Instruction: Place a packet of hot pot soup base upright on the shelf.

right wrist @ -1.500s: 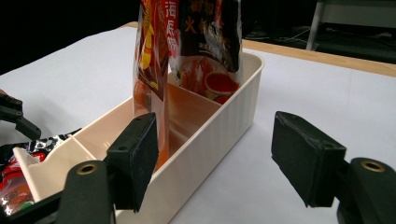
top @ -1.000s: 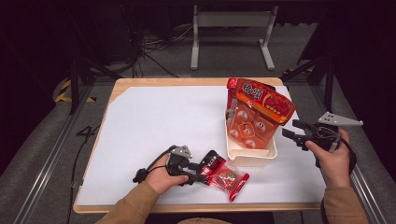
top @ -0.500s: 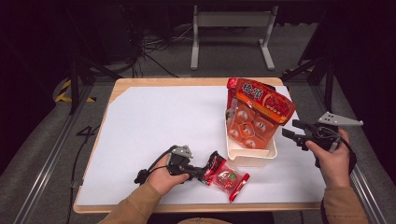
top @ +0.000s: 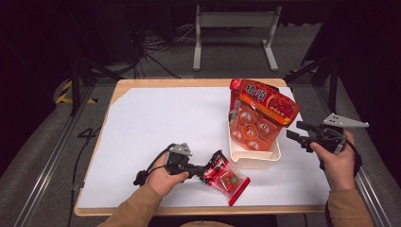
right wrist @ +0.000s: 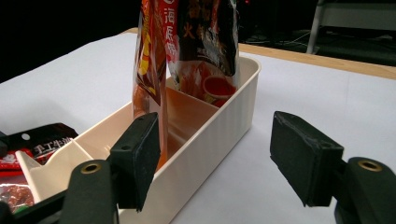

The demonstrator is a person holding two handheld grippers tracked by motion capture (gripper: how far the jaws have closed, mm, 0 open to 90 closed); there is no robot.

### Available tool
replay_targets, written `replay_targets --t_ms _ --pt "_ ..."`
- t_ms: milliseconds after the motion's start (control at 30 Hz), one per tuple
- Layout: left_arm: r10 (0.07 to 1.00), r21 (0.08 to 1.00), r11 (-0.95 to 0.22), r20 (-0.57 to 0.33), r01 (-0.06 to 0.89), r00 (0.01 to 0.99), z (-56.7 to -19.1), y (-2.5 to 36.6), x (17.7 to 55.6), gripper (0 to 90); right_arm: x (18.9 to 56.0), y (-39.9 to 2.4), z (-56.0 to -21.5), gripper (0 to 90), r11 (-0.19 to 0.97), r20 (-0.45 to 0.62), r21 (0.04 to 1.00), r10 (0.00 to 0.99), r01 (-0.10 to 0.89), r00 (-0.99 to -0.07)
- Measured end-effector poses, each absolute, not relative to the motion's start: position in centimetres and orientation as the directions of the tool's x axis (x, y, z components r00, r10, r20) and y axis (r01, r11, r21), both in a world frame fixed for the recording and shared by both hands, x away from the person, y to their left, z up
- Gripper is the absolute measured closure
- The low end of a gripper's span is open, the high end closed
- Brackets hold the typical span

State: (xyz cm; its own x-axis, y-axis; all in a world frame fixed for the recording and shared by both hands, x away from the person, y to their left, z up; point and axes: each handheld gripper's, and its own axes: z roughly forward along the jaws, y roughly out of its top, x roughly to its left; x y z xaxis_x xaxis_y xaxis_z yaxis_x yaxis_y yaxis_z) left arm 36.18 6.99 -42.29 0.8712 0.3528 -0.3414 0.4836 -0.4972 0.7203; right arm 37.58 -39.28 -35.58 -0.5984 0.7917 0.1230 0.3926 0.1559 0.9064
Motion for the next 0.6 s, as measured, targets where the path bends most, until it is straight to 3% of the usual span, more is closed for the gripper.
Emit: replay_targets --t_ms 233,600 --pt "0.323 0.772 -0.466 -0.307 0.433 0.895 -39.7 8.0 35.9 90.0 37.6 -39.3 -35.6 33.9 0.148 0.13 0.906 0.793 0.396 -0.595" --pt "0.281 0.848 -0.46 -0.142 0.263 0.949 -35.3 9.3 34.8 90.0 37.6 -39.6 -35.5 33.8 0.137 0.136 0.909 0.795 0.393 -0.591"
